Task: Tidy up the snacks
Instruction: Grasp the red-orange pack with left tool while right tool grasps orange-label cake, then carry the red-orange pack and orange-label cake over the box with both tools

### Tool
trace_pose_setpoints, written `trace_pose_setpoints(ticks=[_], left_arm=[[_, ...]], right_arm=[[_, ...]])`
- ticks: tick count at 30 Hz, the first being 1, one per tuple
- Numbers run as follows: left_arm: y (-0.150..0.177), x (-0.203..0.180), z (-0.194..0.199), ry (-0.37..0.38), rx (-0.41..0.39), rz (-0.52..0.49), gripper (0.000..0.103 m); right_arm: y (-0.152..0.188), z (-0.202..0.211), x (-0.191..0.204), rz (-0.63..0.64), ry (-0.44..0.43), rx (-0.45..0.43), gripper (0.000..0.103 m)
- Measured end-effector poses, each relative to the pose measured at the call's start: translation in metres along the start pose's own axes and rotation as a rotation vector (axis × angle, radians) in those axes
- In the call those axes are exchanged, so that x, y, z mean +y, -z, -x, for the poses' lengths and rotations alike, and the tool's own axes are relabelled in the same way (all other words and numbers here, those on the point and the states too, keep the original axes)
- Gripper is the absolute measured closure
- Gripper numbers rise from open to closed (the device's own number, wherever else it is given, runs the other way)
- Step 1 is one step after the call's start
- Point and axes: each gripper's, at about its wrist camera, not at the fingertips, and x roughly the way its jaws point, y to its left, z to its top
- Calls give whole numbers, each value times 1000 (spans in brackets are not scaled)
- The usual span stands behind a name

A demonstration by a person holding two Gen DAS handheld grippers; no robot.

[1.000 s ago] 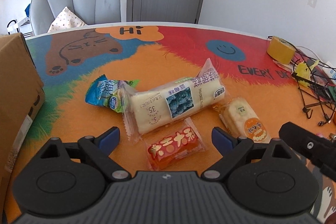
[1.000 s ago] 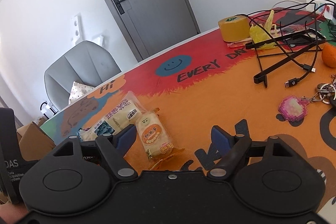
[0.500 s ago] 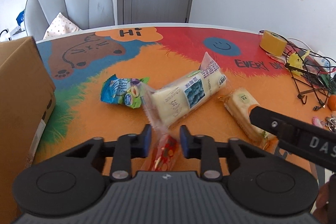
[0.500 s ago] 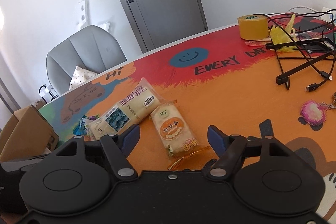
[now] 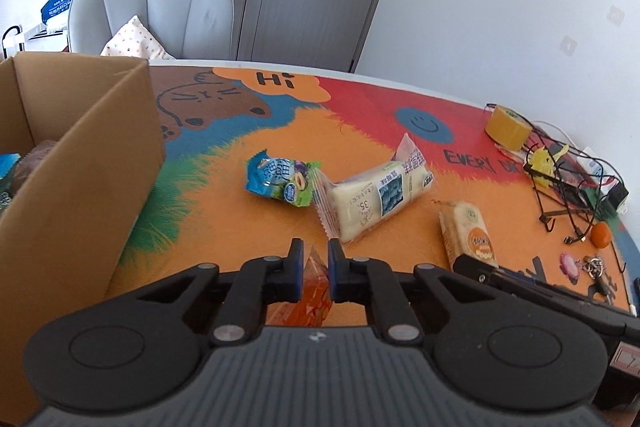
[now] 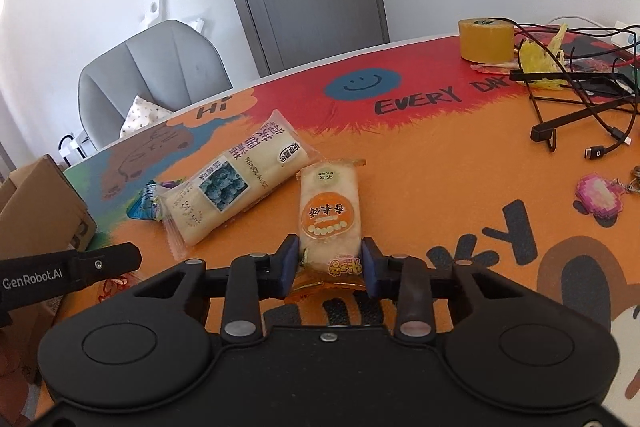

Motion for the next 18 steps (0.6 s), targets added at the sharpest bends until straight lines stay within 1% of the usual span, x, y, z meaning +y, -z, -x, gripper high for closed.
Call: trace_pose_setpoints(ticks=[3,6,12,18], left_arm=[[0,4,10,13,-18,7,99],[-1,9,20,31,-31,17,103],[0,16,40,42,-62,34,103],[-6,21,68,50,-129,44,103]], right_arm=[[5,11,5,-15,-24,-21,69],[8,22,11,-19,-31,-37,69],[12,42,23,-23,-55,-72,69],[9,63,39,2,-94,-117,69]])
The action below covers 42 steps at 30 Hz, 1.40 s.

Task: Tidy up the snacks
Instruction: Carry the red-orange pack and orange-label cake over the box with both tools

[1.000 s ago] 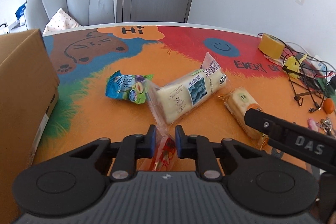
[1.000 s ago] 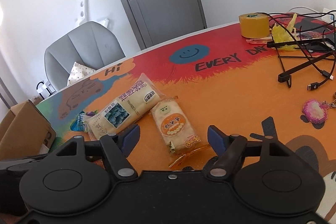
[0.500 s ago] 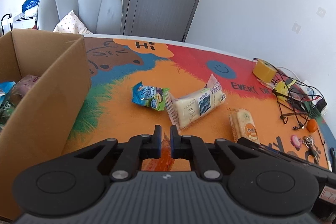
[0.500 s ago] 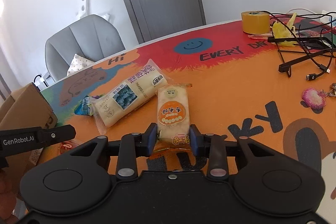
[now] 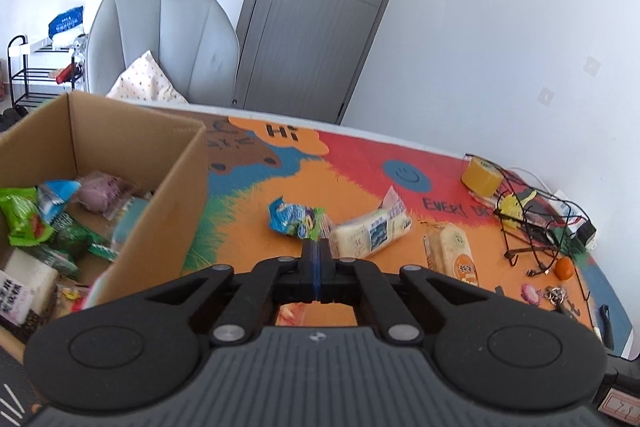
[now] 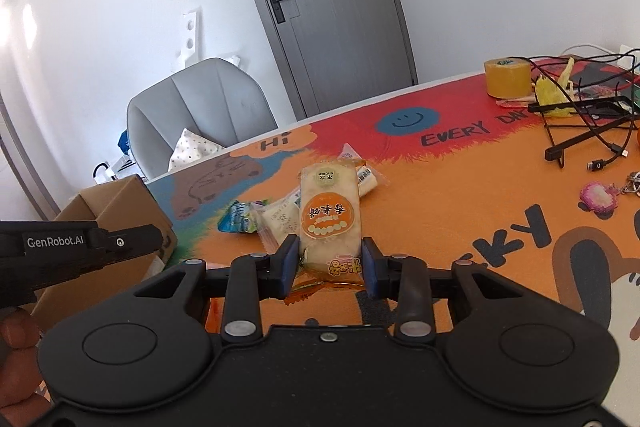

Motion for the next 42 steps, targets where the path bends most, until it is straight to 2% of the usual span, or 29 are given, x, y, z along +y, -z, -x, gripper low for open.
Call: trace_pose_setpoints(ticks=[6,9,11,16,19,30,34,35,37,38,39,42], left_arm=[[1,2,8,-18,-1,-23,103],[7,0,6,-44,4,-61,98],[9,2,0,-32,38,-61,91],[17,4,-15,-60,60,-66,57],[20,7,-27,-71,81,-65,55],[34,6,-67,-103,153,-90,53],[37,3,-70,-106,141,-111,55],[37,3,-70,-111,141,-116,58],[37,3,-70,-120,141,-122,81],[37,3,-70,-116,141,-119,81],[36,4,-69,-110,139,-117,85],[37,3,-63,-120,110,-141,86]], right_arm=[[0,11,12,22,-16,-21,69],[3,13,13,23,-15,-20,69],[5,11,11,12,-13,-14,69],[11,4,5,1,-13,8,69],[15,-2,2,-12,-12,23,69],[25,-22,-11,-45,1,63,69],[27,-27,-13,-57,4,76,69],[27,-28,-14,-59,4,78,69],[28,-29,-13,-61,1,80,69],[29,-29,-12,-59,-1,82,69],[29,-30,-12,-59,-4,85,69],[29,-29,-10,-69,-21,90,69]])
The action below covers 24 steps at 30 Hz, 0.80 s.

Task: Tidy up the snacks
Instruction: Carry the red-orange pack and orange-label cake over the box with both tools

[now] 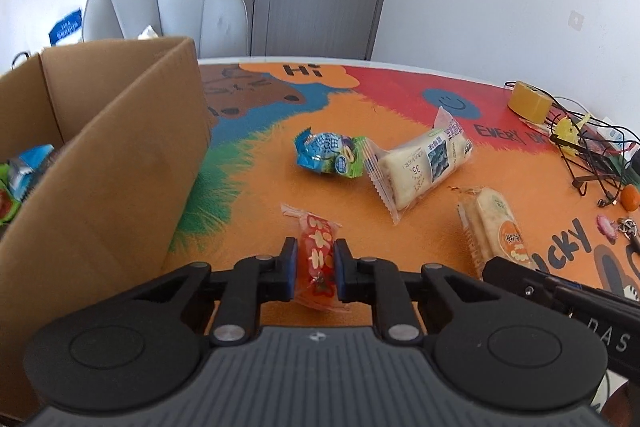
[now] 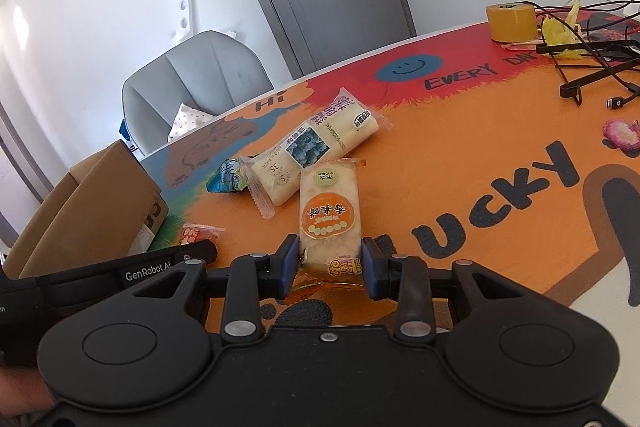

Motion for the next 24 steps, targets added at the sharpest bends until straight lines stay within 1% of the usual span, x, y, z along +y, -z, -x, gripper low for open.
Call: trace_pose_setpoints(ticks=[3,11,24], left_arm=[[-3,3,7,26,-2,20,86],[-12,11,40,47,-71,43,86],[-26,45,95,41,-190,99,86]], right_arm=[[-2,5,5,9,0,-12,69],[-6,20,22,35,-18,-50,69],[-11,45,71,110,-74,-115,69]])
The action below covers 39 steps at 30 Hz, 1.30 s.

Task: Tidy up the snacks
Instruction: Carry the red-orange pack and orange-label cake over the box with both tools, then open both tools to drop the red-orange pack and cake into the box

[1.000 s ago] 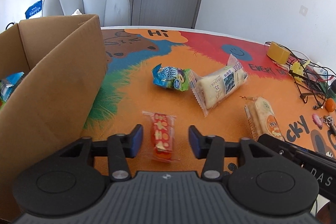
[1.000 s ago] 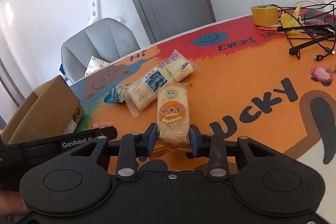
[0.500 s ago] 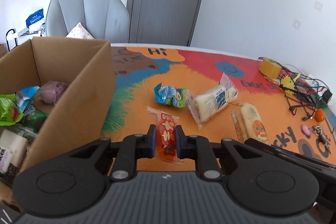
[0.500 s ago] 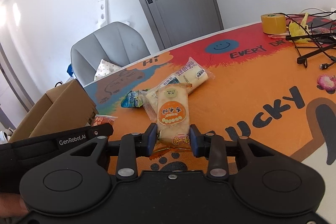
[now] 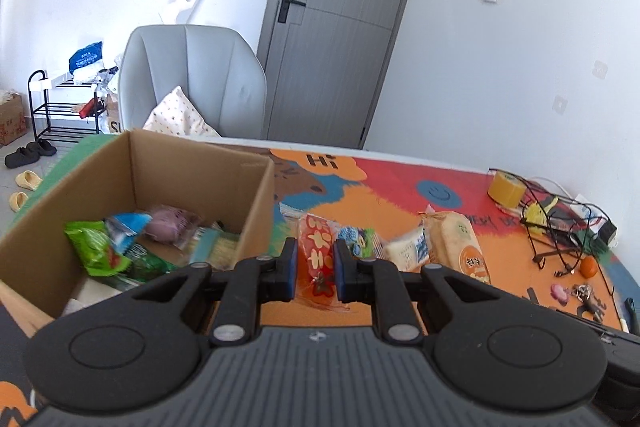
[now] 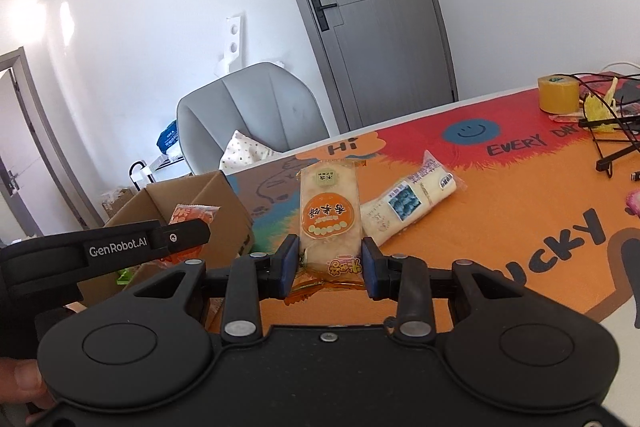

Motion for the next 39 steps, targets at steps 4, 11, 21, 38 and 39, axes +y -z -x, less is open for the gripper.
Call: trace_pose_setpoints(ticks=[4,11,21,38,39], left_arm=[[-8,16,14,-12,-31,23,86],[-19,43,30,-39,-70,60,86],[-27,86,36,-87,-81,126,86],[-24,150,37,-138,-59,254,75],[-24,153,39,-143,-60,256,75]], right_arm=[[-5,4,17,25,-21,-17,69],[-13,4,45,63,-57,-33,69],[-20,-6,81,110,-95,-34,69],[-19,-40,128,170,-127,16,69],[-19,-42,130,172,-130,19,69]])
